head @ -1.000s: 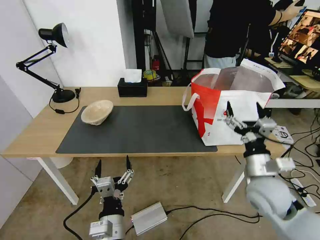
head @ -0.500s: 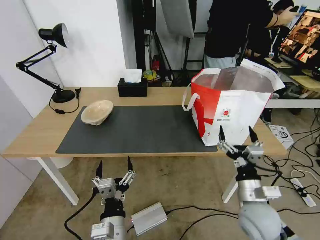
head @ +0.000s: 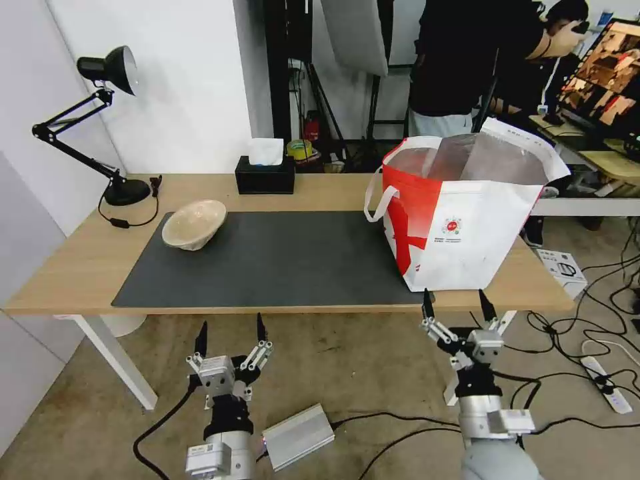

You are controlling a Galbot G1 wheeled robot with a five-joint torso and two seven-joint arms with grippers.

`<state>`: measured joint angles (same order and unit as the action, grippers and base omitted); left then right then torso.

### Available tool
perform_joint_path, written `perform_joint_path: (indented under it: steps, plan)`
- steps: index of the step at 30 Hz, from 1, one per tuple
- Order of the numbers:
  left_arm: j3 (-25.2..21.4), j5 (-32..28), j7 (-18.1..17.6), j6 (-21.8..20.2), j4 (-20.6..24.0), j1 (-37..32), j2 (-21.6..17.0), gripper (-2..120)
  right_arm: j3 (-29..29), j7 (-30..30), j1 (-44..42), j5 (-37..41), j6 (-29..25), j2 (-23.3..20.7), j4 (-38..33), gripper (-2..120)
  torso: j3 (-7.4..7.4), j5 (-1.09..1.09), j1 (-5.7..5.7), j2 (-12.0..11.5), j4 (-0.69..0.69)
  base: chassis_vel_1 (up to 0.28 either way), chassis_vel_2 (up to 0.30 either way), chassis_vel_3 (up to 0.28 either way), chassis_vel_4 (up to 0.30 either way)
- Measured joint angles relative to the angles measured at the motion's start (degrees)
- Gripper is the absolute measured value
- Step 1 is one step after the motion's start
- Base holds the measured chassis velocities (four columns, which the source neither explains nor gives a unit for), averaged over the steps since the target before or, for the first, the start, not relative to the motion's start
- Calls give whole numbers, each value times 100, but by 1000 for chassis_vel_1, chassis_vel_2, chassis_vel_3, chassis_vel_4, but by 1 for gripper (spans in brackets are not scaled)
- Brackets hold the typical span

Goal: Pick up the trash from the table and place it into the takeout bag.

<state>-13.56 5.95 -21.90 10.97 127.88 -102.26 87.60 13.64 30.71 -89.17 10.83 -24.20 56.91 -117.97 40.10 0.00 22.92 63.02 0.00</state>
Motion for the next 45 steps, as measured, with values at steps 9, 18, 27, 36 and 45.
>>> perform_joint_path:
  steps: [9, 18, 27, 36, 45]
  plan:
    - [-16, -21, -1, -1, -42, 55, -17, 100, -247, 59, -176, -295, -83, 199, 221, 100, 0, 0, 0, 0, 0, 0, 0, 0, 0]
    - [-20, -33, -4, -13, -68, 75, -16, 100, -299, 91, -184, -324, -74, 210, 256, 100, 0, 0, 0, 0, 0, 0, 0, 0, 0]
    - [-17, -37, -5, -20, -76, 88, -20, 100, -290, 99, -191, -330, -60, 198, 252, 100, 0, 0, 0, 0, 0, 0, 0, 0, 0]
    - [-7, -34, -5, -21, -78, 79, -8, 100, -286, 100, -192, -330, -56, 195, 247, 100, 0, 0, 0, 0, 0, 0, 0, 0, 0]
    - [-17, -118, -3, -47, 4, 149, -7, 100, -283, 100, -189, -330, -51, 193, 242, 100, 0, 0, 0, 0, 0, 0, 0, 0, 0]
